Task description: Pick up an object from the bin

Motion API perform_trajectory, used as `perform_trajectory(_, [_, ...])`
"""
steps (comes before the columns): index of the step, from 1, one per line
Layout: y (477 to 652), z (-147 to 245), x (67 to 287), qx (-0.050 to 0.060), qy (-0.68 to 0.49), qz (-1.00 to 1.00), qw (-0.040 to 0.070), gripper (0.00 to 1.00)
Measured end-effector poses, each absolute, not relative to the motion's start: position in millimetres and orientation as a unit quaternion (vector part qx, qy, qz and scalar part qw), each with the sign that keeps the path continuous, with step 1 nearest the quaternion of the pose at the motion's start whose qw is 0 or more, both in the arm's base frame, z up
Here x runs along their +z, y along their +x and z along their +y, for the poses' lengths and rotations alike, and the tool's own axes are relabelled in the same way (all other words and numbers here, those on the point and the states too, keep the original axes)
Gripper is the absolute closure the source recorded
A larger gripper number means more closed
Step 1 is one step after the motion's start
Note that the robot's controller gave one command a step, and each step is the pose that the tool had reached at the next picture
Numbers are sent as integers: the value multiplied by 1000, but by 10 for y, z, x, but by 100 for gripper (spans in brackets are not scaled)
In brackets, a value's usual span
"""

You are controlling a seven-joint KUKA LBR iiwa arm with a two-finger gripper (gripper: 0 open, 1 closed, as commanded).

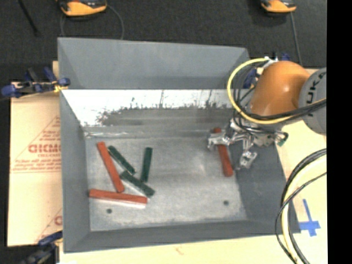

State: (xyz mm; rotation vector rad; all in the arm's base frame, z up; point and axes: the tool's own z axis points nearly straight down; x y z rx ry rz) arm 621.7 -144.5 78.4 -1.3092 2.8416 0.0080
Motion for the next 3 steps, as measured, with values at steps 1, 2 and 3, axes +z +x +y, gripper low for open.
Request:
perform_trajectory(1, [6238,-1413,798,2,-420,907,5,0])
perform_trajectory(2, [6241,-1427,806,0,-419,908,5,100])
perform_trajectory(3, [6275,-1435,1588,-4,-419,908,6,100])
